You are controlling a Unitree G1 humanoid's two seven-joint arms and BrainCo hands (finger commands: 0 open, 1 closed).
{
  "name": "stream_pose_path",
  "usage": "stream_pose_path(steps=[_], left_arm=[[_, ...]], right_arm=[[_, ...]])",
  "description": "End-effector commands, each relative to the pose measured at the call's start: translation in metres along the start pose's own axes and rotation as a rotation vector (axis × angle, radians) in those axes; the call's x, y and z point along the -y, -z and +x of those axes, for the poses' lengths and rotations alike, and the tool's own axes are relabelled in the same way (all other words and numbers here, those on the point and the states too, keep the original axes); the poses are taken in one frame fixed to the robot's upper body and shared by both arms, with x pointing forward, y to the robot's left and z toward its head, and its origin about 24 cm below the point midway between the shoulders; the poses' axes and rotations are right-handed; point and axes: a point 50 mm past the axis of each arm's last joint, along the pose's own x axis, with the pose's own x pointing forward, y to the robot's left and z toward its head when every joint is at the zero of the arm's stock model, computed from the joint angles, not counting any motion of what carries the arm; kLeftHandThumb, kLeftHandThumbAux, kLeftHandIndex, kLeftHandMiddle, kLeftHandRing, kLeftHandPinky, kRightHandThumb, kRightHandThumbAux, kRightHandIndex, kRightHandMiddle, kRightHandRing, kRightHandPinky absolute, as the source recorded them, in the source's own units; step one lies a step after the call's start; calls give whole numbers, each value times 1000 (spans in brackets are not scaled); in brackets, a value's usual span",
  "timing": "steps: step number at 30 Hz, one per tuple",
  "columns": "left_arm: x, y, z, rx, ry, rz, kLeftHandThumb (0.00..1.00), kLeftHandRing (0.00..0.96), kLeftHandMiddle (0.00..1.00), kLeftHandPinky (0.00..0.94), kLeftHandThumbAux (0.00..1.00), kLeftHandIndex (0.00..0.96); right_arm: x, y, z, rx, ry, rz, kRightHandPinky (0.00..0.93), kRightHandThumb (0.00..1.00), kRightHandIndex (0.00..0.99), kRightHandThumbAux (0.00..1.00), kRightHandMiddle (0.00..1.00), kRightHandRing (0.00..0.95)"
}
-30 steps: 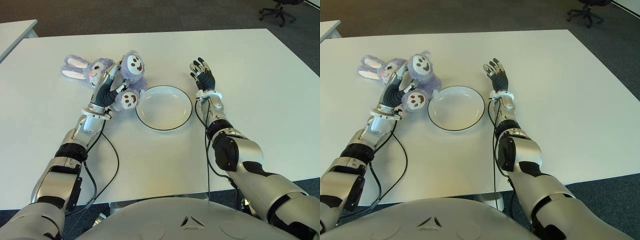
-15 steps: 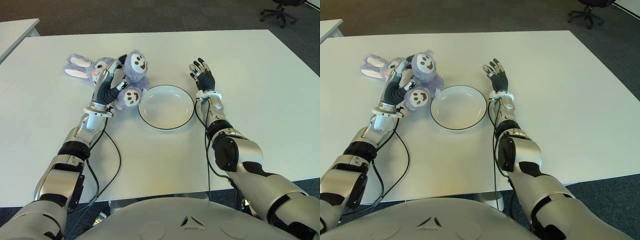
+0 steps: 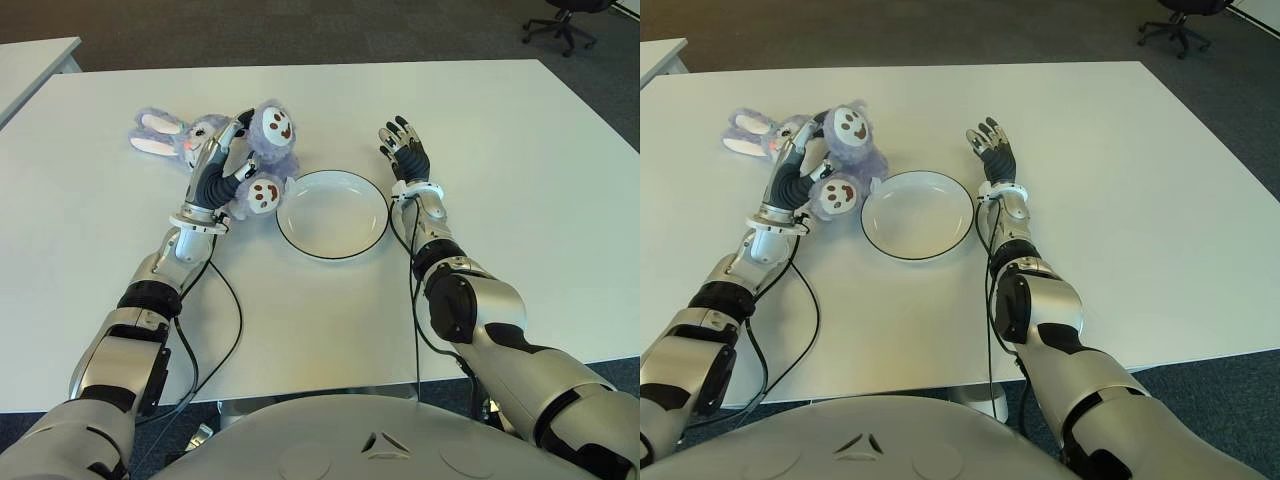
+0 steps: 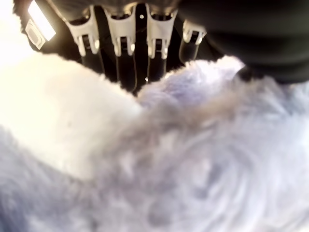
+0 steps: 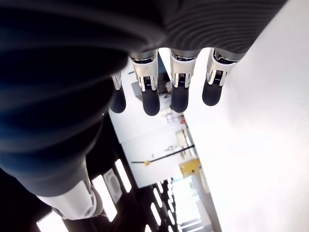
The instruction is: Put the doll into the plate.
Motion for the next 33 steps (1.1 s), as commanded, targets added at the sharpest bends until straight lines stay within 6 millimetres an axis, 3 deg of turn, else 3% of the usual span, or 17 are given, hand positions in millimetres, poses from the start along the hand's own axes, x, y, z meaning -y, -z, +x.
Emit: stream_pose_path(steps=[1, 10, 20, 33], left_arm=[[32, 5, -33, -113, 55, -81, 501, 184, 215, 164, 244, 97], [31, 5, -33, -102, 78, -87, 495, 164, 185, 160, 223, 82], [31, 5, -34, -82, 121, -76, 467, 68, 83, 64, 197, 5], [31, 6, -33, -91, 149, -73, 438, 45, 62, 42, 171, 0]], right_arm=[[9, 46, -22, -184, 53, 52, 82, 369, 90, 727, 111, 78], [9, 45, -22, -182, 52, 52, 75, 368, 89, 737, 110, 75], [9, 45, -22, -180, 56, 48, 83, 361, 90, 746, 109, 77], [8, 45, -22, -183, 54, 48, 79, 354, 92, 739, 112, 77]])
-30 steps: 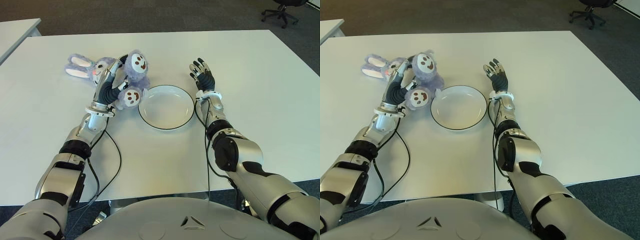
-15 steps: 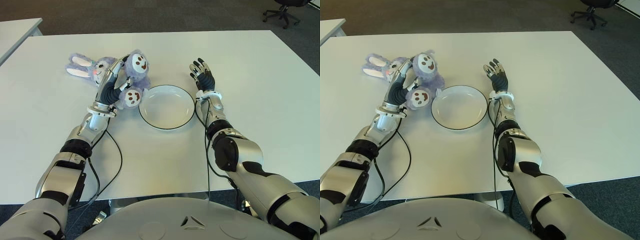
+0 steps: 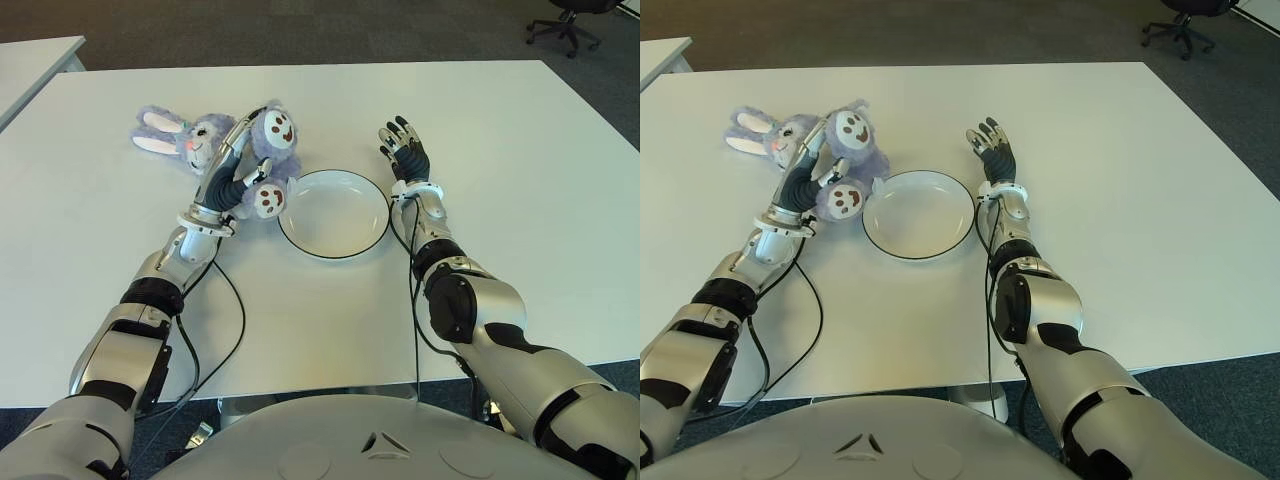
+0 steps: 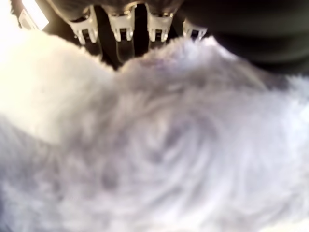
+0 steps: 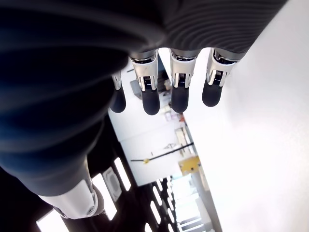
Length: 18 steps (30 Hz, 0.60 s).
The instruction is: Put the doll into the plate.
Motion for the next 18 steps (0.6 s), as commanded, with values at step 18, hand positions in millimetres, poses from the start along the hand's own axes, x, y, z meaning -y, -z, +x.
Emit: stream_pose_path(steps=[18], left_arm=[[27, 8, -26, -137, 57, -52, 440, 53, 70, 36, 171, 0]], right_arm=[[8, 47, -23, -189, 42, 21, 66, 313, 81, 756, 104, 69]])
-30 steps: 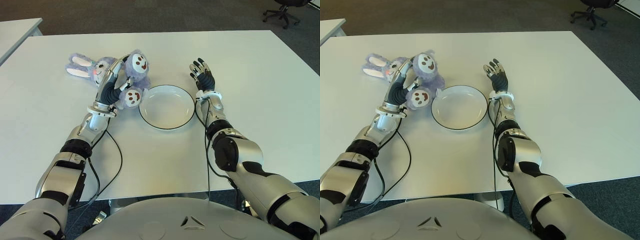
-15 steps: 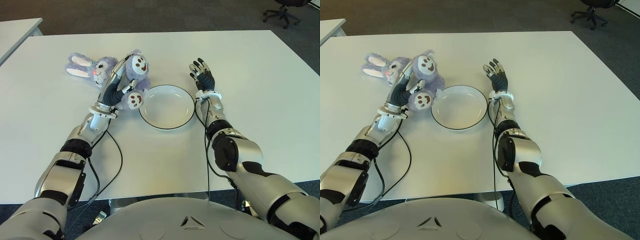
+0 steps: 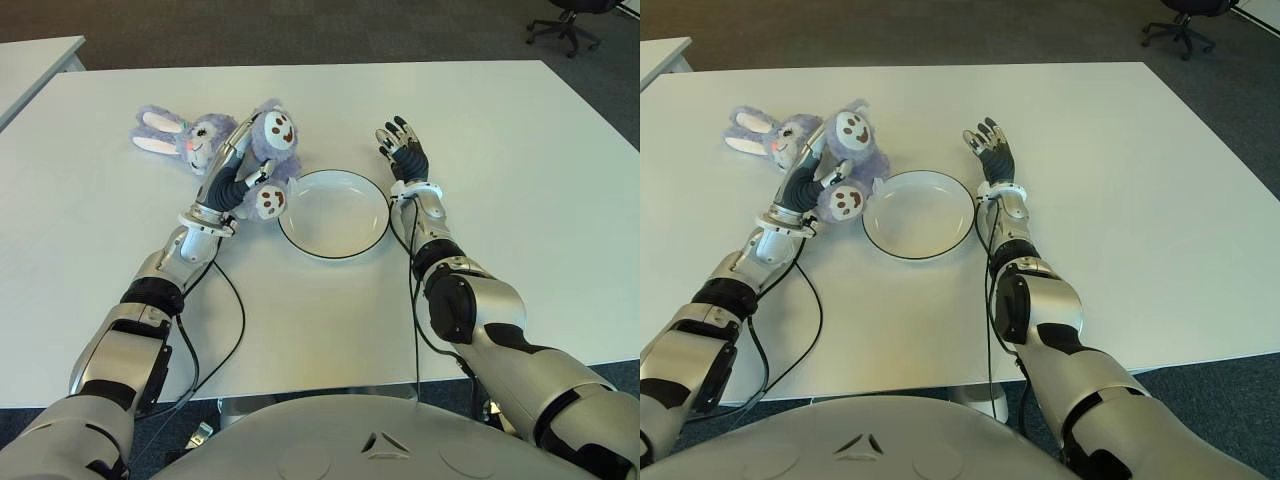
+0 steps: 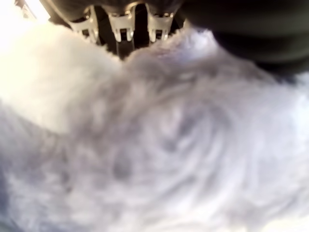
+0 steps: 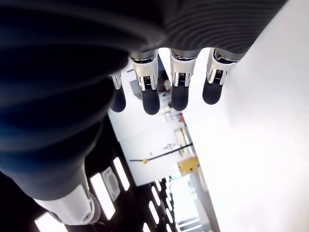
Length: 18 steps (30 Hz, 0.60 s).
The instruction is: Put the doll into the plate.
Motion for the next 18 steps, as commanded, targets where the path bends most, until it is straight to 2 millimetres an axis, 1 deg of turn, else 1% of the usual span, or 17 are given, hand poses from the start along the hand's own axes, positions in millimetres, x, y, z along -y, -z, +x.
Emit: stream_pose_path(steps=[1, 9, 13, 18], left_arm=[[26, 7, -26, -118, 45, -61, 440, 54, 71, 36, 170, 0], [27, 6, -23, -114, 45, -57, 438, 58, 73, 35, 173, 0], [28, 6, -21, -112, 43, -59, 443, 56, 72, 33, 178, 0], [30, 4, -13, -98, 31, -63, 455, 56, 73, 38, 189, 0]], right_arm=[[9, 48, -23, -188, 48, 41, 65, 316, 81, 756, 104, 69], [9, 48, -23, -187, 50, 46, 65, 346, 85, 745, 110, 70], [9, 48, -23, -188, 50, 45, 64, 345, 87, 750, 109, 70], [8, 48, -24, -190, 49, 42, 65, 340, 88, 764, 109, 70]])
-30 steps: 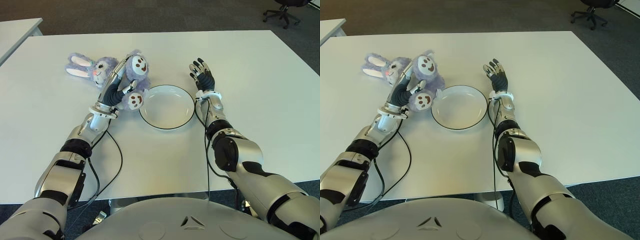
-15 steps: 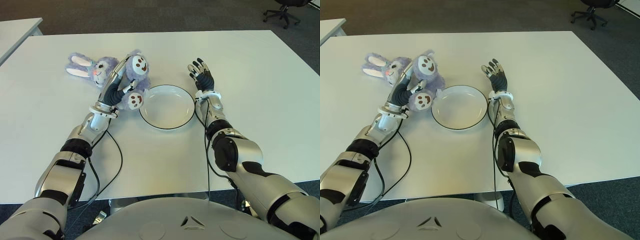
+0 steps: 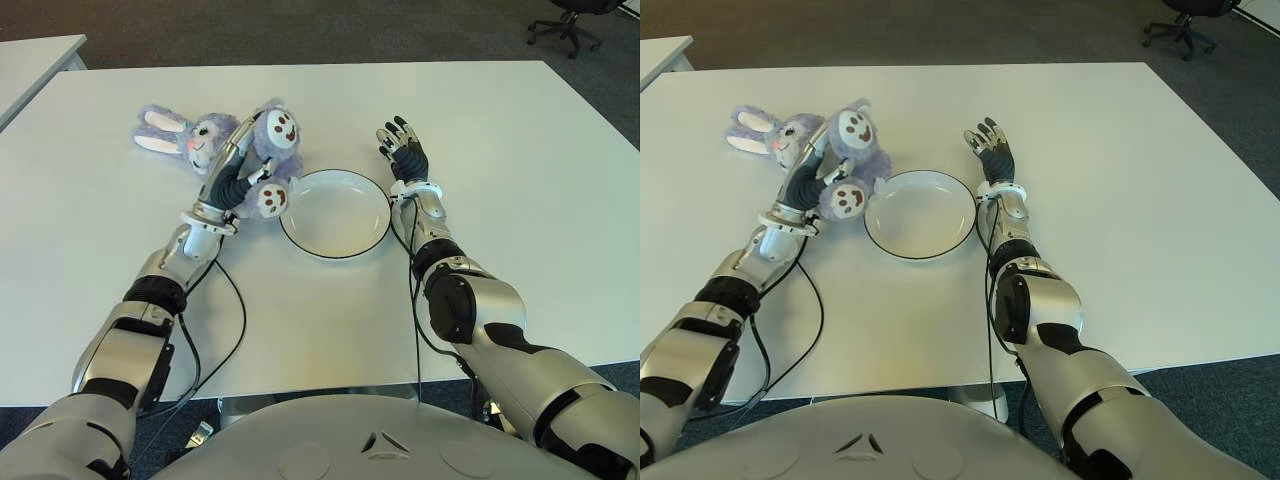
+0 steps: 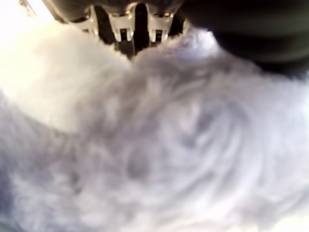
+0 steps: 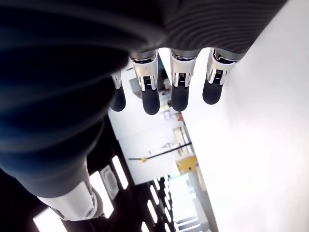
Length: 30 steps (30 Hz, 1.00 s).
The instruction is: Put the doll into the plate.
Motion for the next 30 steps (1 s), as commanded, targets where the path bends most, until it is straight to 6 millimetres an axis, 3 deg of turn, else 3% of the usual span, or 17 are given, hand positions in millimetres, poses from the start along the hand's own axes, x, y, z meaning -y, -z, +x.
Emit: stream_pose_path(steps=[1, 21, 30], left_arm=[[27, 3, -16, -84, 30, -63, 456, 58, 76, 39, 191, 0], [30, 0, 0, -53, 22, -65, 422, 91, 108, 72, 170, 0], [32, -2, 5, -36, 22, -61, 454, 96, 106, 90, 193, 0]], right_arm=[[8, 48, -24, -190, 47, 40, 64, 338, 86, 764, 108, 70], [6, 51, -25, -191, 43, 40, 70, 330, 76, 757, 100, 69], [6, 51, -25, -190, 42, 38, 67, 318, 78, 748, 105, 71]])
